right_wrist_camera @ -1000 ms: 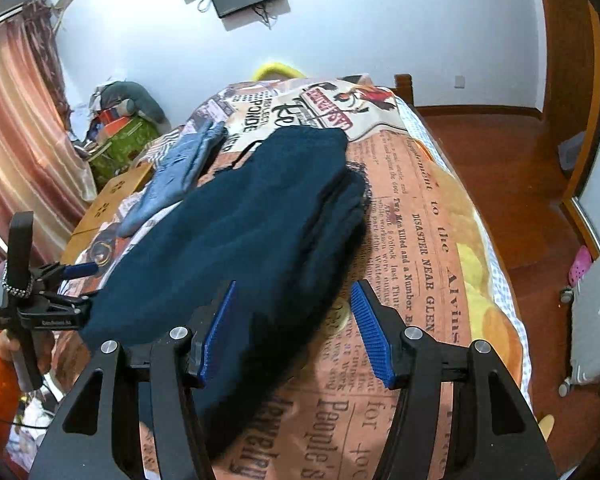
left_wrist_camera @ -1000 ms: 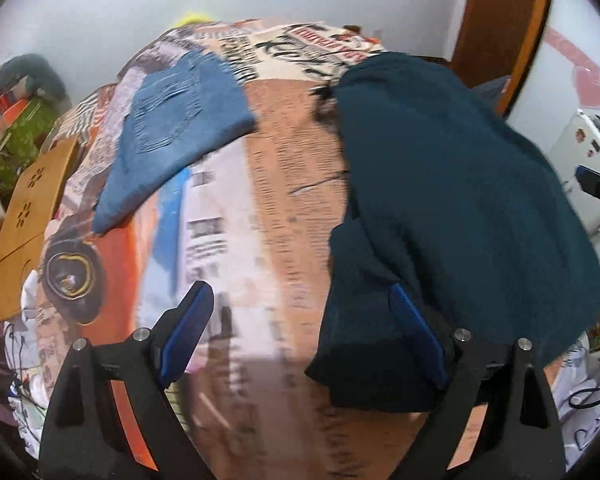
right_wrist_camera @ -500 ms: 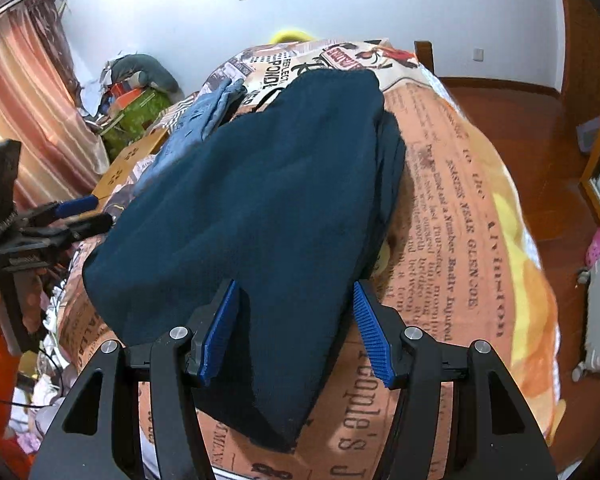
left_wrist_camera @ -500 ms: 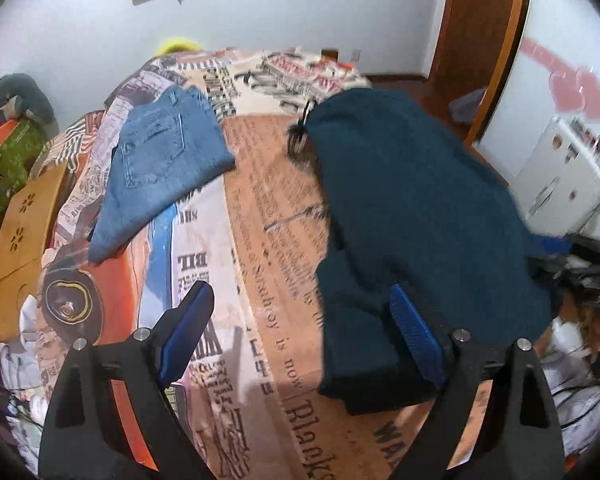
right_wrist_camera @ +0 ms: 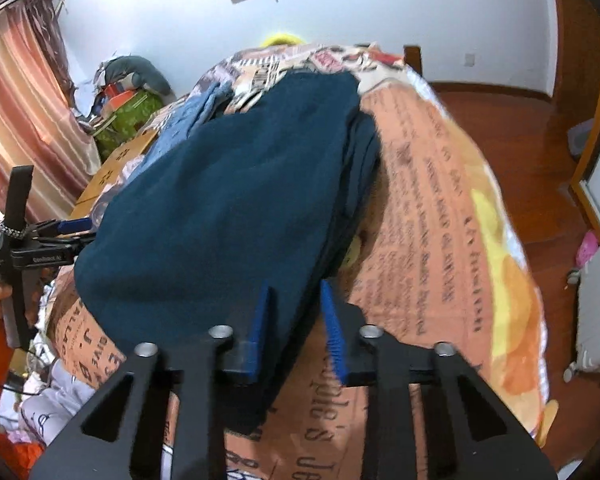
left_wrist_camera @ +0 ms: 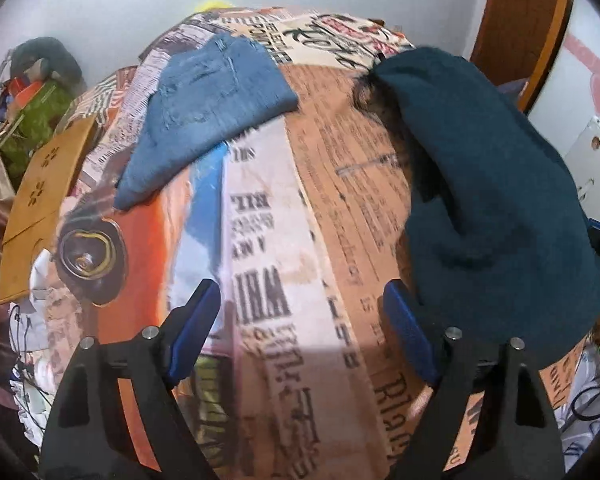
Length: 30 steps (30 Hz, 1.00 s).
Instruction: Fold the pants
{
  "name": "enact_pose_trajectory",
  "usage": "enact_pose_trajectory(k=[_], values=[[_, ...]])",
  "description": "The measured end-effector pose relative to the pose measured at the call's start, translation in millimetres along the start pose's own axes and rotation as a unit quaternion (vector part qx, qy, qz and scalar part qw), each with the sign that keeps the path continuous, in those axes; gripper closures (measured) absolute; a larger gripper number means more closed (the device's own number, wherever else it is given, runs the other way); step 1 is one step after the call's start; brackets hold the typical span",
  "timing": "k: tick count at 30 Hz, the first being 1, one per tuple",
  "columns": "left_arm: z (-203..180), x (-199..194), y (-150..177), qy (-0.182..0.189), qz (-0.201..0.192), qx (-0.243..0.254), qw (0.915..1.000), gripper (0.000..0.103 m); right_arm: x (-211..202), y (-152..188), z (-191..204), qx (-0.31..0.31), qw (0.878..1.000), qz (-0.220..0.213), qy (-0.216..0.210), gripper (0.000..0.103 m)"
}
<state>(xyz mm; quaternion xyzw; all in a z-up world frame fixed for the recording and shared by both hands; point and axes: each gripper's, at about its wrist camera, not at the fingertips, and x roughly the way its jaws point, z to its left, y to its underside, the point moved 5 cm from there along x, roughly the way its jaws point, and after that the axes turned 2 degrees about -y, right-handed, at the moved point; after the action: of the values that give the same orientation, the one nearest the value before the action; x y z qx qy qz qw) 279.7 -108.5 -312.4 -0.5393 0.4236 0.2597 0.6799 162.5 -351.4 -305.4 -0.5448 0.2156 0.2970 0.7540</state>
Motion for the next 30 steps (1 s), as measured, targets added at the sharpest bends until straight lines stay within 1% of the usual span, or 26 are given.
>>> enact_pose_trajectory(k=[3,6,7,10,12,13,14,16,19,20,21,22,25,26,28,30], values=[[1,-17,-25,0.010,-0.033,-0.004,0.9994,0.019,-6,-18,-6,0.008,1.000,-0.023,-0.002,0.081],[-11,-31,-58,0.027,-0.068,0.010,0.9973,0.019,-7,-40,-11,0.009,0.999,-0.044,0.001,0.081],[-17,-31,-68,0.032,-0.074,0.015,0.9967,0.019,-5,-48,-13,0.009,0.999,-0.050,0.005,0.081],[-37,-24,-96,0.057,-0.079,0.027,0.9949,0.019,6,-65,-17,0.011,0.998,-0.058,0.004,0.080],[-52,-13,-109,0.075,-0.072,0.037,0.9939,0.019,17,-73,-20,0.012,0.998,-0.057,0.006,0.079],[-60,-6,-113,0.081,-0.068,0.046,0.9934,0.019,25,-75,-21,0.012,0.999,-0.053,0.006,0.077],[-68,3,-115,0.084,-0.062,0.057,0.9929,0.019,32,-76,-23,0.013,0.999,-0.048,0.005,0.075],[-81,22,-115,0.084,-0.045,0.076,0.9925,0.019,48,-78,-29,0.023,0.999,-0.032,0.008,0.075],[-92,47,-109,0.082,-0.022,0.094,0.9920,0.018,70,-76,-36,0.028,1.000,-0.007,-0.003,0.075],[-92,54,-107,0.085,-0.017,0.092,0.9920,0.018,74,-75,-37,0.027,1.000,-0.003,-0.007,0.076],[-90,58,-106,0.094,-0.012,0.082,0.9921,0.017,77,-75,-38,0.023,1.000,-0.001,-0.010,0.080],[-88,61,-105,0.103,-0.009,0.072,0.9920,0.017,78,-75,-39,0.019,1.000,0.000,-0.010,0.090],[-79,70,-104,0.130,0.008,0.040,0.9907,0.014,77,-74,-40,0.002,1.000,-0.004,-0.005,0.093],[-78,72,-103,0.133,0.010,0.036,0.9904,0.014,76,-73,-40,-0.006,1.000,-0.006,0.001,0.094],[-78,72,-101,0.130,0.001,0.035,0.9909,0.014,76,-68,-39,-0.025,0.999,-0.002,0.020,0.094],[-79,70,-99,0.120,-0.006,0.039,0.9920,0.014,82,-64,-40,-0.034,0.999,0.010,0.028,0.094]])
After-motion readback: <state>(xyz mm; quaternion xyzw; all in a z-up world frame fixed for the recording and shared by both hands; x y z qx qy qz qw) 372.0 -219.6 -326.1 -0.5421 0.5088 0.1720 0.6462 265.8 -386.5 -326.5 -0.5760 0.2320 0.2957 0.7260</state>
